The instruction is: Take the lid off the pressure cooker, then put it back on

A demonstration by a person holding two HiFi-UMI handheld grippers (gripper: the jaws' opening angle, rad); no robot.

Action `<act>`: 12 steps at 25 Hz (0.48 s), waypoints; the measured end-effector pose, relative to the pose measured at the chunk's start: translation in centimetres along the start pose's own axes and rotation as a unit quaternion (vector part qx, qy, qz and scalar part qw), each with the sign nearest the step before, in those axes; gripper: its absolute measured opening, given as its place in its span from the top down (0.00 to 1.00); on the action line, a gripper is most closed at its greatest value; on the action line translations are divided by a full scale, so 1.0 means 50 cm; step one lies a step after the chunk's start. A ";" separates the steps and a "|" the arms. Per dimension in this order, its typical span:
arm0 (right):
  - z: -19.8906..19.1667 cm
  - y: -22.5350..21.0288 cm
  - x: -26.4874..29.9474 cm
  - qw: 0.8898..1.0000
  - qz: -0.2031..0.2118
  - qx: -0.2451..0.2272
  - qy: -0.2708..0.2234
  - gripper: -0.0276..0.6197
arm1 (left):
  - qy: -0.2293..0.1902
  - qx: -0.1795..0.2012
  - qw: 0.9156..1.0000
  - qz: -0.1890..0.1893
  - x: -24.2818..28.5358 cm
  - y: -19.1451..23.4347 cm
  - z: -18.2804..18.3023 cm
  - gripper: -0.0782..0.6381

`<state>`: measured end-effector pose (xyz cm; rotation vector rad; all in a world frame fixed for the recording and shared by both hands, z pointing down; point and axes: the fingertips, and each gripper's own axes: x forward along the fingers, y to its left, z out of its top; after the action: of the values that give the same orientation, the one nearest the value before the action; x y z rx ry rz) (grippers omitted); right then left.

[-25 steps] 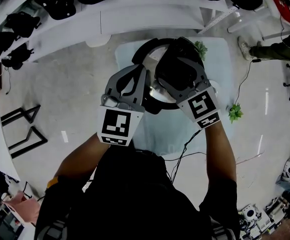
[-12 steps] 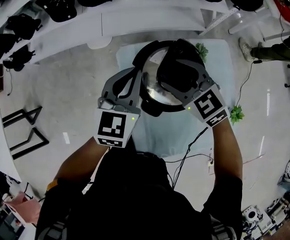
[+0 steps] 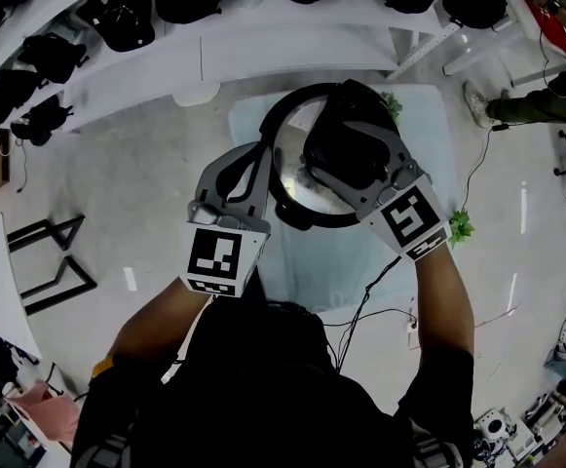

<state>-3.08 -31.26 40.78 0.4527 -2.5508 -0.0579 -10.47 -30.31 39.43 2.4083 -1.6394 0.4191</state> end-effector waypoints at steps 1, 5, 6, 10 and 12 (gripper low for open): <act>0.009 0.004 -0.008 1.000 -0.003 -0.002 -0.004 0.51 | -0.003 0.000 1.000 -0.001 -0.005 -0.003 0.004 0.88; 0.034 0.019 -0.052 1.000 -0.023 -0.003 -0.014 0.51 | -0.015 0.002 1.000 -0.006 -0.030 -0.019 0.022 0.88; 0.037 0.023 -0.065 0.999 -0.029 -0.001 -0.016 0.51 | -0.018 0.004 1.000 -0.008 -0.037 -0.026 0.026 0.88; 0.035 0.042 -0.125 0.998 -0.060 0.019 -0.019 0.51 | -0.030 0.016 0.999 -0.021 -0.068 -0.066 0.042 0.88; 0.024 0.058 -0.159 0.996 -0.076 0.034 -0.020 0.51 | -0.034 0.017 0.999 -0.031 -0.084 -0.095 0.045 0.88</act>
<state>1.74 -25.97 36.10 0.6786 -2.5594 -0.0363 -7.25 -25.62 35.85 2.5164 -1.5929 0.3610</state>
